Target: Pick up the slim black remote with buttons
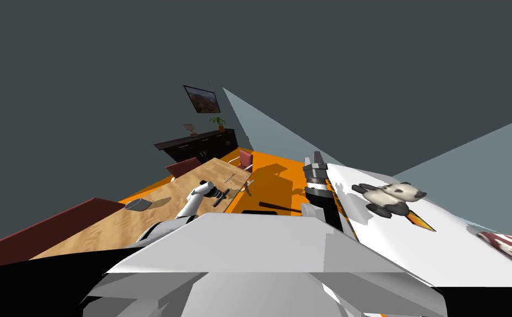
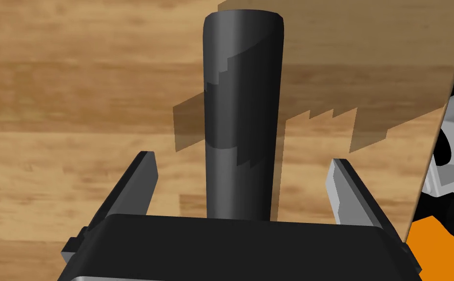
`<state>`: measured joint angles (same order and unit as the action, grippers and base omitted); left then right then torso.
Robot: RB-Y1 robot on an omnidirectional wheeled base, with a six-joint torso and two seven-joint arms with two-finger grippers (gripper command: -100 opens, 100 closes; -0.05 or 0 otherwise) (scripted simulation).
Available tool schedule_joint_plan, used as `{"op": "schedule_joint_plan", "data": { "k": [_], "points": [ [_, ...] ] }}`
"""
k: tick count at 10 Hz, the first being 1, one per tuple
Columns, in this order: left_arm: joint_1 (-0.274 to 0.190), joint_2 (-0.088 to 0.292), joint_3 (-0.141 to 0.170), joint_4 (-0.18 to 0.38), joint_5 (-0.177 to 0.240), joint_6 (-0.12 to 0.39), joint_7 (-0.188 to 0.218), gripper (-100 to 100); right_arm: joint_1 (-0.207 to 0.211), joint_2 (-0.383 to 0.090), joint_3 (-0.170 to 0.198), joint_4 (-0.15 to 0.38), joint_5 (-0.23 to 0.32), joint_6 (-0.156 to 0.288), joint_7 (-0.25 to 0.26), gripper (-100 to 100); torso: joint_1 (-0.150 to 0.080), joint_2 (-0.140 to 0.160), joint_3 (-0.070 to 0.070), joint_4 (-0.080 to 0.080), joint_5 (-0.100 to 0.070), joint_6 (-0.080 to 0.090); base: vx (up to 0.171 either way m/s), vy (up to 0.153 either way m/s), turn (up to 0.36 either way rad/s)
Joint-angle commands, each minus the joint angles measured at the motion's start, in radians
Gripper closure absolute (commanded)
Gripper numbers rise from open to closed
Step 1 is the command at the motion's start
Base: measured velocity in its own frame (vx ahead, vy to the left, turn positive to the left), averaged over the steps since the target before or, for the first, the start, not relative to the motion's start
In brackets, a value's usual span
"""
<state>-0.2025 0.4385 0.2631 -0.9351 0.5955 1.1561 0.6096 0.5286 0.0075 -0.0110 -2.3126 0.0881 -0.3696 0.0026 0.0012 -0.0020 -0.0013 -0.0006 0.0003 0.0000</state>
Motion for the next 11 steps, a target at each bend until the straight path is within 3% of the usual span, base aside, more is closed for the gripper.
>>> {"op": "schedule_joint_plan", "data": {
  "k": [1,2,3,7,8,9,11],
  "points": [
    [0.001,-0.013,-0.001,0.023,-0.005,-0.028,-0.011,-100,0.0,0.0,0.0,0.0,0.0,0.0,0.0,0,0.0,0.0,0.0,0.0,0.0,0.0,0.039,0.014,0.006],
    [0.0,-0.008,-0.001,0.015,-0.003,-0.017,-0.006,-100,0.0,0.0,0.0,0.0,0.0,0.0,0.0,0,0.0,0.0,0.0,0.0,0.0,0.0,0.017,0.006,0.0],
    [0.0,-0.009,-0.001,0.017,-0.004,-0.021,-0.008,100,0.0,0.0,0.0,0.0,0.0,0.0,0.0,0,-0.001,0.001,0.001,0.0,0.0,0.0,0.0,0.0,0.0],
    [0.0,-0.01,-0.001,0.016,-0.003,-0.02,-0.007,100,0.0,0.0,0.0,0.0,0.0,0.0,0.0,0,0.001,0.001,0.001,0.0,0.0,0.0,0.0,0.0,0.0],
    [0.0,-0.01,-0.001,0.016,-0.003,-0.02,-0.007,0,0.0,0.0,0.0,0.0,0.0,0.0,0.0,0,0.001,0.001,0.001,0.0,0.0,0.0,0.0,0.0,0.0],
    [-0.003,0.007,0.001,-0.004,0.004,0.008,0.001,100,0.0,0.0,0.0,0.0,0.0,0.0,0.0,0,0.001,0.001,0.001,0.0,0.0,0.0,-0.025,-0.013,-0.01],
    [-0.007,0.027,0.003,-0.031,0.012,0.045,0.014,100,0.0,0.0,0.0,0.0,0.0,0.0,0.0,0,0.0,0.004,0.002,0.001,-0.001,0.0,-0.048,-0.019,-0.01]
  ]
}}
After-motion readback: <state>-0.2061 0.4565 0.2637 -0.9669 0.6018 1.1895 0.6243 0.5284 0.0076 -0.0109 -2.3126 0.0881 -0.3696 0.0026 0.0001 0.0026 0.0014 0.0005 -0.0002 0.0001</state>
